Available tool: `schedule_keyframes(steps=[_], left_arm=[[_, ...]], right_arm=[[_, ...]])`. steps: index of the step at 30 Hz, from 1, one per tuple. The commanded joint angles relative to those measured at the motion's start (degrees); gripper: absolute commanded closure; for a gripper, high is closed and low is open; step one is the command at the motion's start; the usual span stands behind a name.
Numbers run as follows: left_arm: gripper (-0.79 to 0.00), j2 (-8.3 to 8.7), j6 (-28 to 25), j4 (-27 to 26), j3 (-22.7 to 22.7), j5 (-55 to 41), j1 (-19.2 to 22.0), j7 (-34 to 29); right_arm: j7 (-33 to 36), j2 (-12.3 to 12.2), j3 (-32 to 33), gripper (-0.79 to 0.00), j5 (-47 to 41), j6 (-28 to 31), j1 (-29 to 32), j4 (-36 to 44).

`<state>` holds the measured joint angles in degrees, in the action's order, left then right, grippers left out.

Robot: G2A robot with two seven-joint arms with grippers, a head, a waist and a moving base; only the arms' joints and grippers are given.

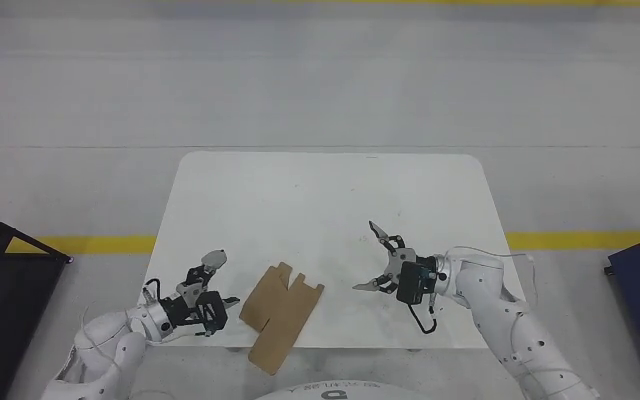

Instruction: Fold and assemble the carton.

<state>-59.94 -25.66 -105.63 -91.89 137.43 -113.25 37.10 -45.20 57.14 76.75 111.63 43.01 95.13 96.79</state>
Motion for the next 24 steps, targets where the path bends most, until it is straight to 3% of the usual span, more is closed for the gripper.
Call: schedule_keyframes(steps=[1,6,10,18,24], left_arm=[[-0.785,-0.02,-0.1,0.0,0.0,-0.2,0.0,-0.1],[-0.785,0.17,-1.0,0.1,1.4,2.6,0.1,0.2],[-0.785,1.55,-0.7,0.8,4.3,13.8,0.3,9.7],[-0.785,4.1,6.3,0.7,2.6,25.4,-3.5,25.4],[-0.785,4.91,10.0,-1.9,3.6,31.2,-7.0,24.6]], right_arm=[[0.0,0.0,0.0,-0.785,0.0,0.0,0.0,0.0],[0.0,0.0,0.0,-0.785,0.0,0.0,0.0,0.0],[0.0,0.0,0.0,-0.785,0.0,0.0,0.0,0.0],[0.0,0.0,0.0,-0.785,0.0,0.0,0.0,0.0],[0.0,0.0,0.0,-0.785,0.0,0.0,0.0,0.0]])
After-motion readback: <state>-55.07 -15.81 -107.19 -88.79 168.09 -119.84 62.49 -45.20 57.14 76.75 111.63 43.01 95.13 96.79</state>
